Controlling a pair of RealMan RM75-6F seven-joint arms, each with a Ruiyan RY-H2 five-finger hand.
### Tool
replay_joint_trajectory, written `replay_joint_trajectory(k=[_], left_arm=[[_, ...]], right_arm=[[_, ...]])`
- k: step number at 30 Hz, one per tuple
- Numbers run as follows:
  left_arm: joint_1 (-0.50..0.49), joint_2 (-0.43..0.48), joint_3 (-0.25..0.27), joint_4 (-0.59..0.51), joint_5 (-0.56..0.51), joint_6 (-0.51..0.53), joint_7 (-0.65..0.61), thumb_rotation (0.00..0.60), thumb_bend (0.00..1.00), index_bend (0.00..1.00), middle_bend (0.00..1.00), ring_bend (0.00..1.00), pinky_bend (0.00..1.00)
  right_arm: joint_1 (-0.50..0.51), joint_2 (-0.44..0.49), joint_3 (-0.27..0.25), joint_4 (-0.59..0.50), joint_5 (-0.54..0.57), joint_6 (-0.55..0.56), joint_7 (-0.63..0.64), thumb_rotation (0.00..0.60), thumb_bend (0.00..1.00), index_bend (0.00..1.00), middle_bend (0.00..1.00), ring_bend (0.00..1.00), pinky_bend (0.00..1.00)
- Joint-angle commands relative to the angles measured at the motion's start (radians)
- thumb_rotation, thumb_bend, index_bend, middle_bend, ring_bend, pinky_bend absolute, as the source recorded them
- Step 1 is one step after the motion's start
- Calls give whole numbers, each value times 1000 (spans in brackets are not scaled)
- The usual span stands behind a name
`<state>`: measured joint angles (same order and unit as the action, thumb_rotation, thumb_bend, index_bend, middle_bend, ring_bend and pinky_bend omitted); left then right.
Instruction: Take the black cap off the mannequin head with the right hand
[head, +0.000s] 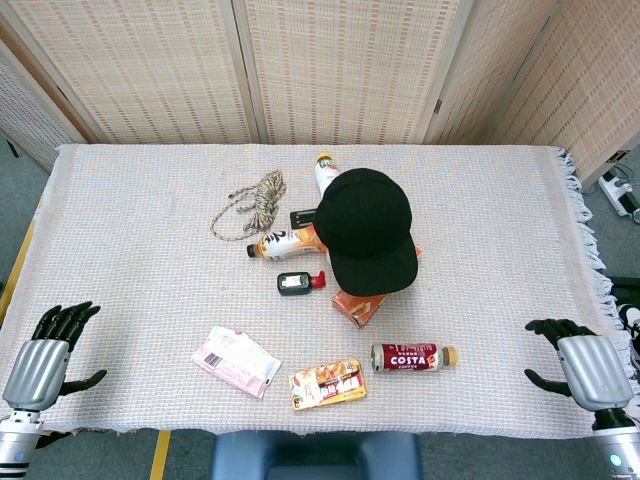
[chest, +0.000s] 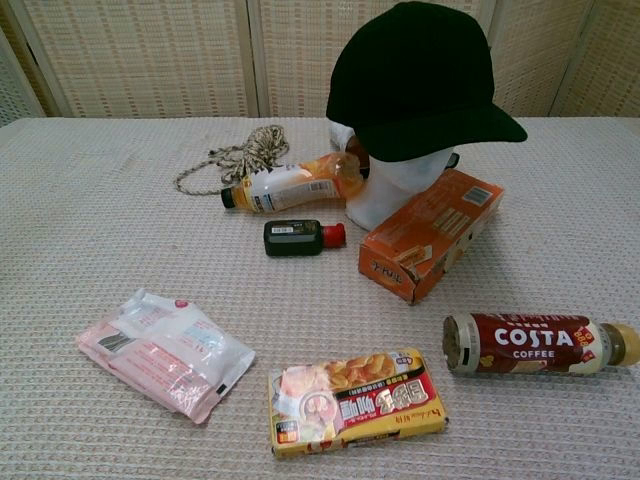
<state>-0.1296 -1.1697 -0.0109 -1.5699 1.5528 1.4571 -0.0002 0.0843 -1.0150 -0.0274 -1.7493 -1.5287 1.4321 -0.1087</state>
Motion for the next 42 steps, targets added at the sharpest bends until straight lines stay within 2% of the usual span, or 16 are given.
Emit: replay_joint_trajectory(k=[1,9,14,16,18,21,24,27,33,42], left_arm=[[-2,-3,1,1,0,-3,0,600,39,167,151,146,124],[3,1,4,-1,-1,-1,1,600,38,167,150,145,124],[2,3,1,-5,-7,-2,2,600,39,167,151,146,123],[0,2,2,-7,-5,-4,3,600,39,167,151,146,124],[-3,0,2,-8,-2,-7,6,600,39,167,151,146,123],[-6,1,0,-11,1,-8,9,600,39,167,151,146,124],[-8,3,-1,-15,2,-8,12,600,38,167,151,145,124],[-7,4,0,-17,1,-9,14,600,39,167,151,146,123],[-2,11,0,-19,-10,-7,14,600,39,167,151,146,123],[-3,9,0,-17,-20,-17,18,600,39,167,151,146,124]], right_arm=[[4,-2,0,-1,-1,-11,4,568,89,331,371,329,461],[21,8,1,-8,-23,-36,12,569,90,331,388,339,461],[45,11,17,-19,-36,-51,6,568,89,331,470,402,473],[60,5,25,-20,-40,-66,-11,571,89,331,560,472,527],[80,-16,41,-13,-49,-72,-33,569,88,332,694,608,678],[112,-63,70,11,-66,-75,-62,571,89,339,811,749,830],[154,-114,100,30,-67,-100,-78,568,88,345,886,850,929],[201,-173,129,64,-64,-130,-76,571,88,356,924,899,985],[279,-277,181,136,-64,-152,-57,580,88,377,973,974,1000],[375,-392,241,240,-44,-174,-34,595,89,405,989,991,1000]])
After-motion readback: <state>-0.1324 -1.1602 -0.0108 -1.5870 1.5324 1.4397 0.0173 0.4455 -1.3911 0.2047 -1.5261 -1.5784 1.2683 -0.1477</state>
